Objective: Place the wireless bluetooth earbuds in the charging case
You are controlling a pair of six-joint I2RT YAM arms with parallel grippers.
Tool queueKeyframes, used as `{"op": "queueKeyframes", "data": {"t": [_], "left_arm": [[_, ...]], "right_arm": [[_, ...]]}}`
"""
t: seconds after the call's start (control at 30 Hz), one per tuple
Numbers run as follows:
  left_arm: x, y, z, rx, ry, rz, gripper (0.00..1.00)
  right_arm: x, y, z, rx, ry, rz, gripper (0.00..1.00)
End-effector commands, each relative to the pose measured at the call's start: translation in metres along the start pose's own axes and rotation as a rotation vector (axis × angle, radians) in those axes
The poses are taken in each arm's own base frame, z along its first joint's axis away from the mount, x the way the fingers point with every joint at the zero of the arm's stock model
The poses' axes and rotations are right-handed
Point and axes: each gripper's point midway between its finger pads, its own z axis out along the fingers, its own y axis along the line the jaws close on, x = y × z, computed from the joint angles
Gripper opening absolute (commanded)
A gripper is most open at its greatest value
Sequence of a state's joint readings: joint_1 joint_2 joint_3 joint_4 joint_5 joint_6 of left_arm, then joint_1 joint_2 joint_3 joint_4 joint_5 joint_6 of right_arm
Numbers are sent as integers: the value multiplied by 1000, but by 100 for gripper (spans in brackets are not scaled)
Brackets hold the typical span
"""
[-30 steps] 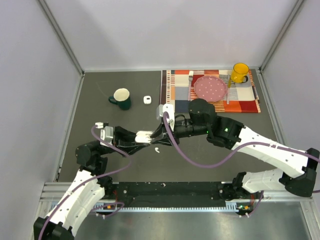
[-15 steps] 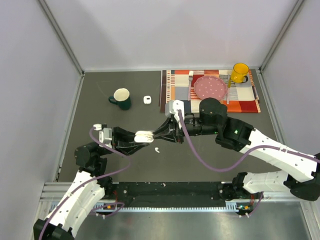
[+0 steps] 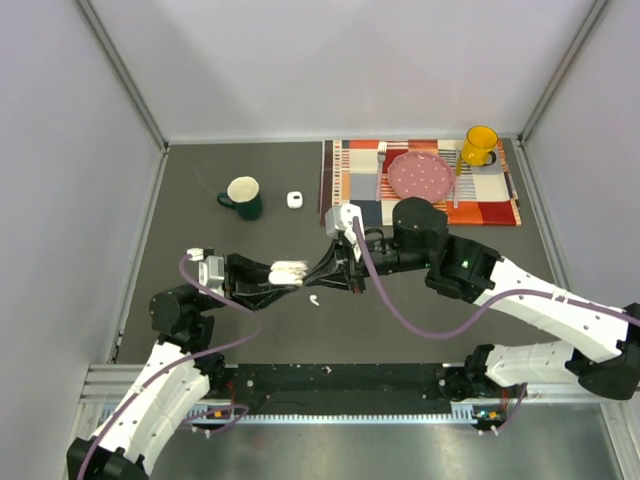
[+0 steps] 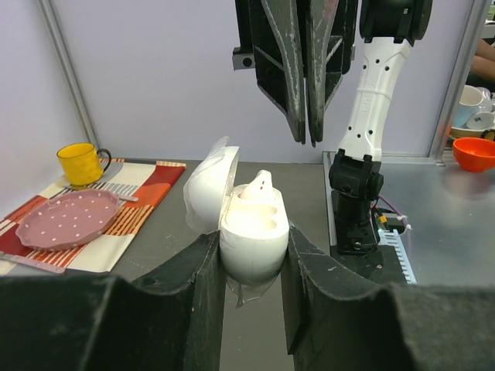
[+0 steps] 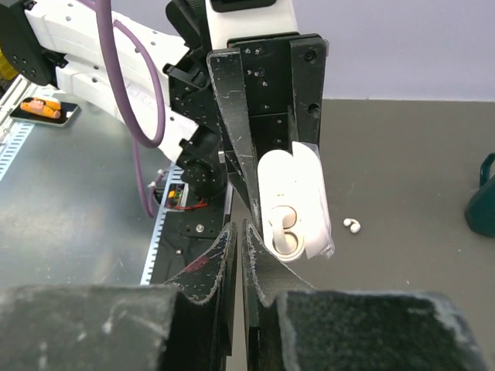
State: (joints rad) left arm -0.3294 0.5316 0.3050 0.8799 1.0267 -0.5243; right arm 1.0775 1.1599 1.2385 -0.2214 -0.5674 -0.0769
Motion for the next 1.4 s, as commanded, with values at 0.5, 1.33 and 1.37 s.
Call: {"op": "queueKeyframes", "data": {"t": [0.5, 1.33, 1.37], "left_arm": [[-15, -7, 2, 21, -32, 51, 0], [-18, 28, -9, -225, -56, 123, 0], [-18, 30, -11, -243, -51, 127, 0]], "right_arm": [[6, -18, 14, 50, 3, -29, 4], [-44, -45, -50, 395, -246, -58, 33], [-44, -55, -57, 449, -261, -42, 35]]}}
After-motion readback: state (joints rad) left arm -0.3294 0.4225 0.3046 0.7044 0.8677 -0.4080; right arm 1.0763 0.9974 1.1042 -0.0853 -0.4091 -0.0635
